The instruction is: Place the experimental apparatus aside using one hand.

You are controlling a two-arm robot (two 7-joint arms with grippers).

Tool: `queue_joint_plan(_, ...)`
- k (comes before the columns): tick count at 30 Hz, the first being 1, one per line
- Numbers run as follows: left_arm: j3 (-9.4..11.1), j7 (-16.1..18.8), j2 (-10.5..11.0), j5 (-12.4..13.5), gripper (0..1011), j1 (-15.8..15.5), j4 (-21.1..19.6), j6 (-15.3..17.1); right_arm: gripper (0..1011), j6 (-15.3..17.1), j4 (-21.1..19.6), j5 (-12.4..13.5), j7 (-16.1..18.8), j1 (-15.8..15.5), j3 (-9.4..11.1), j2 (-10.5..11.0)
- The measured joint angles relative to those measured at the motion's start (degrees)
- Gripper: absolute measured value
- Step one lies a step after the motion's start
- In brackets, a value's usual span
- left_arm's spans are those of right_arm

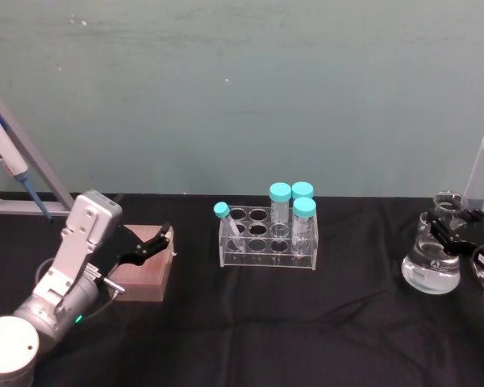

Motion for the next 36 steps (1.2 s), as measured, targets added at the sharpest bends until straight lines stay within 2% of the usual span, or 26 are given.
queue_joint_plan(36,0.0,0.0,0.0,0.0,1000,0.0,0.0,0.0,449,0.3,1.1,-1.7,-0.1,0.4,0.6,-0.6)
